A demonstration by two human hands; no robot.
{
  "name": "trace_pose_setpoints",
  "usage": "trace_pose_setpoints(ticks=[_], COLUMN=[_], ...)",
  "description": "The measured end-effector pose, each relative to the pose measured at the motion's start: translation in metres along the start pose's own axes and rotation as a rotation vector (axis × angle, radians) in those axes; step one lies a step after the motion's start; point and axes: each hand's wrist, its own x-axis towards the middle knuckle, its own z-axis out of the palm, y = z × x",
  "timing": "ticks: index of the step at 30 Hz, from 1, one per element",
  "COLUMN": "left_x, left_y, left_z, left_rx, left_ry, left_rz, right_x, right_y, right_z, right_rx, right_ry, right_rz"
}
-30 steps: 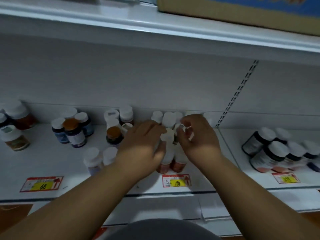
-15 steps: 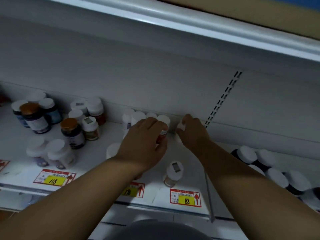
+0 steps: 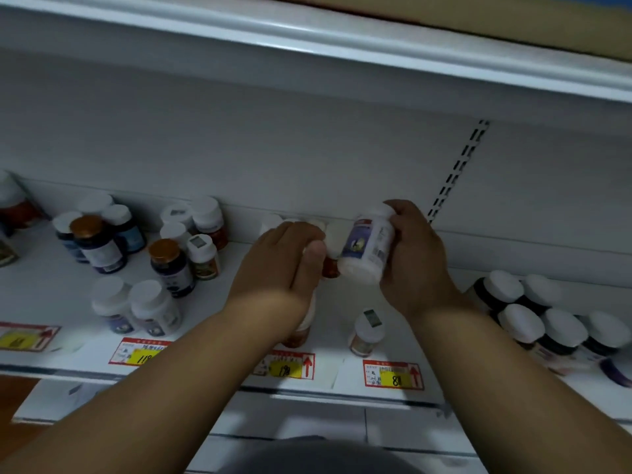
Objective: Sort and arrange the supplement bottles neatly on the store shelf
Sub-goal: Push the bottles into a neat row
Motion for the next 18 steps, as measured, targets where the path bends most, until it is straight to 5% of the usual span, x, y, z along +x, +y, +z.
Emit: trace_pose_setpoints(ticks=[4,12,18], left_x=[-0.022,-0.061,-0.081], left_y=[-0.011,-0.085,-0.146], left_z=[-0.038,-0.126,-0.151], left_rx=[-0.079,0.108,0.63], left_ry=[-0.084,-0.126,-0.302], left_rz=[-0.065,-0.1,-0.018], right_x=[-0.035,-0.082,-0.095], right_y=[0.014,0.058,0.086], right_z=[0.055,0.139,0.162], right_rx=[0.075,-0.287,-1.114], right_ry=[0.002,-0.066,-0.237], right_rz=[0.113,-0.169,-0.314])
